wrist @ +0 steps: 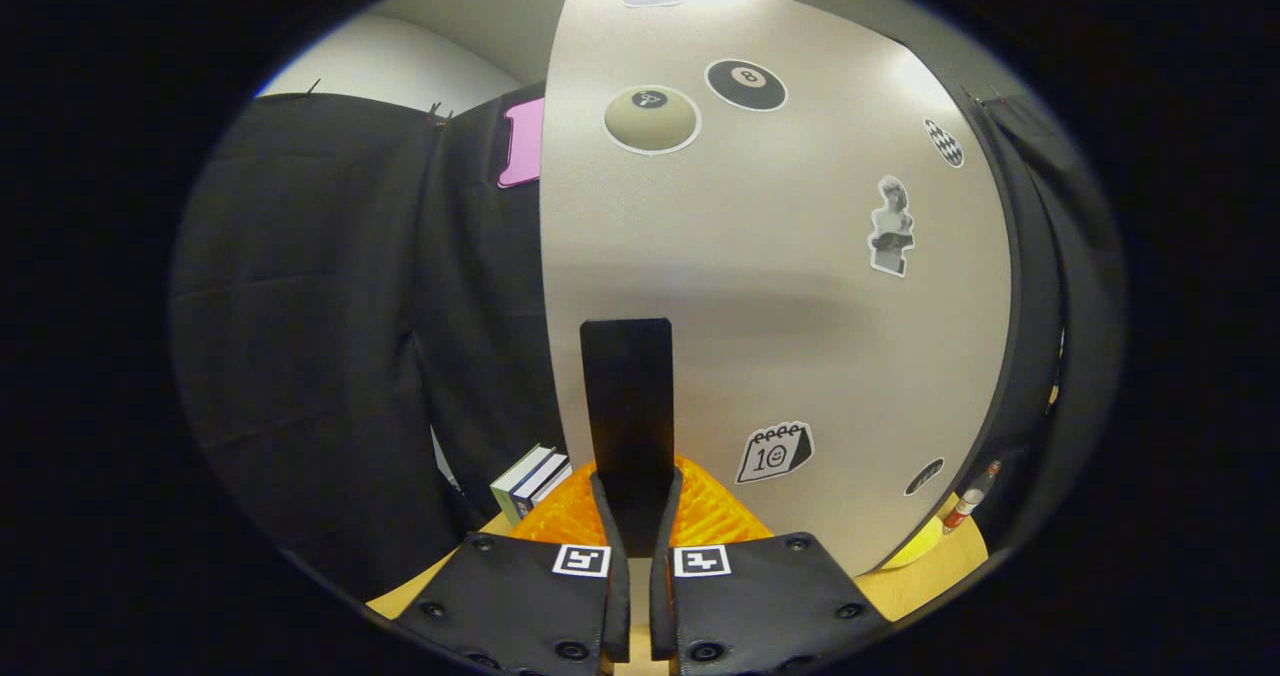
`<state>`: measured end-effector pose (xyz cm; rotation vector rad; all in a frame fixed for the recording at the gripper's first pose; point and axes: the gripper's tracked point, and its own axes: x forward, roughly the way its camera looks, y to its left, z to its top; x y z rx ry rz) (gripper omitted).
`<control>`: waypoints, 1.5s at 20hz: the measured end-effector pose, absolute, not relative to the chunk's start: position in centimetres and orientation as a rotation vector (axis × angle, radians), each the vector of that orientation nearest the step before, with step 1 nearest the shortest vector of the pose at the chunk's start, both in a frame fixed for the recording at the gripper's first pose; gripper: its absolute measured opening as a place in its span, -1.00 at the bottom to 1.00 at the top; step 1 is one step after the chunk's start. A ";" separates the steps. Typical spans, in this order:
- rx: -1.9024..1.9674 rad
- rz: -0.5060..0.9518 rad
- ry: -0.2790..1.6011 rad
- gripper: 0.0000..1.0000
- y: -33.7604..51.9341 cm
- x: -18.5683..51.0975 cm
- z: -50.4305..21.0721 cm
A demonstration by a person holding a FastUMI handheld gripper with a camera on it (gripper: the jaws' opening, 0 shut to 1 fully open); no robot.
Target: Open the shoe cabinet door, grab the shoes and put them into the shoe cabinet, then close the shoe cabinet door.
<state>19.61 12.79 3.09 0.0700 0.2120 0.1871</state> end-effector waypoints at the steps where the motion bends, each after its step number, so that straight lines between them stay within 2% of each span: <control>1: 0.065 0.191 0.208 -0.81 12.6 19.3 3.2; 16: 0.039 0.220 0.170 -0.82 8.3 12.8 3.6; 30: 0.010 0.065 0.162 -0.84 1.5 9.7 3.8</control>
